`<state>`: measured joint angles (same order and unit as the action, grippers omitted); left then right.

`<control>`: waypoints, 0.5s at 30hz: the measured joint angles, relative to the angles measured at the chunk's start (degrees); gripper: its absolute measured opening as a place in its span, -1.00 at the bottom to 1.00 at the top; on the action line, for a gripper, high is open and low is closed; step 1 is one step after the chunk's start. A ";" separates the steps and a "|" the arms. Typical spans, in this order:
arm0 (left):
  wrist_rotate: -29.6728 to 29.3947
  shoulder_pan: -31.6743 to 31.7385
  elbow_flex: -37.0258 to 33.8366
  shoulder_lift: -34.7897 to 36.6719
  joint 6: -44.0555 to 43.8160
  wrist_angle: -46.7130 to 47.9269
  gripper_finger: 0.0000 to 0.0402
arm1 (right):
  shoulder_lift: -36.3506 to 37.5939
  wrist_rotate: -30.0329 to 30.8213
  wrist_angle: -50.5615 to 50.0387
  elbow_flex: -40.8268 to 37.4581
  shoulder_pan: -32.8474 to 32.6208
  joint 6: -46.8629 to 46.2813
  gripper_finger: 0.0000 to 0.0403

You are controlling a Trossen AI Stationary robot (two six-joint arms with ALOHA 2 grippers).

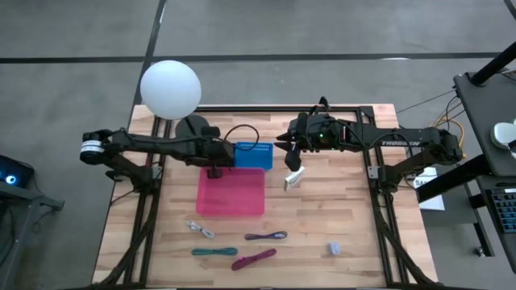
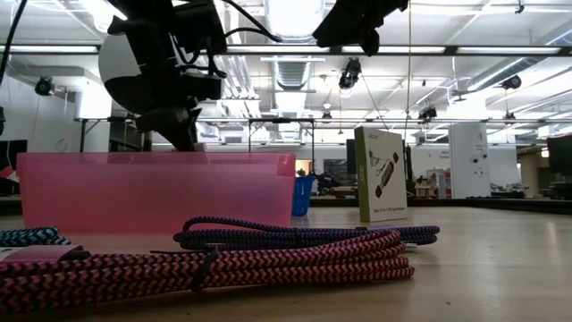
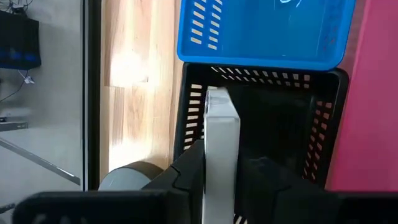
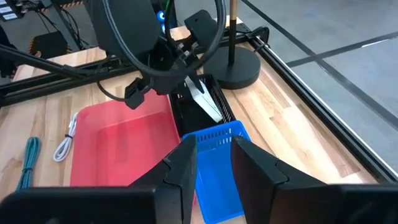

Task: Pick and place items into bin
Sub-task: Put the bottom card reader box into the black bin

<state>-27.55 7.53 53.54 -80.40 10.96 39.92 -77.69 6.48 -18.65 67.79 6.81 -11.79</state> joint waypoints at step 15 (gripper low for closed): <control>-0.07 0.00 0.53 -1.03 -0.02 0.22 -0.52 | 0.00 0.11 -0.92 -0.07 0.00 0.00 -0.56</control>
<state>-27.62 7.53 54.07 -81.43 10.94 40.14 -77.69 6.59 -19.57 67.72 6.81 -11.79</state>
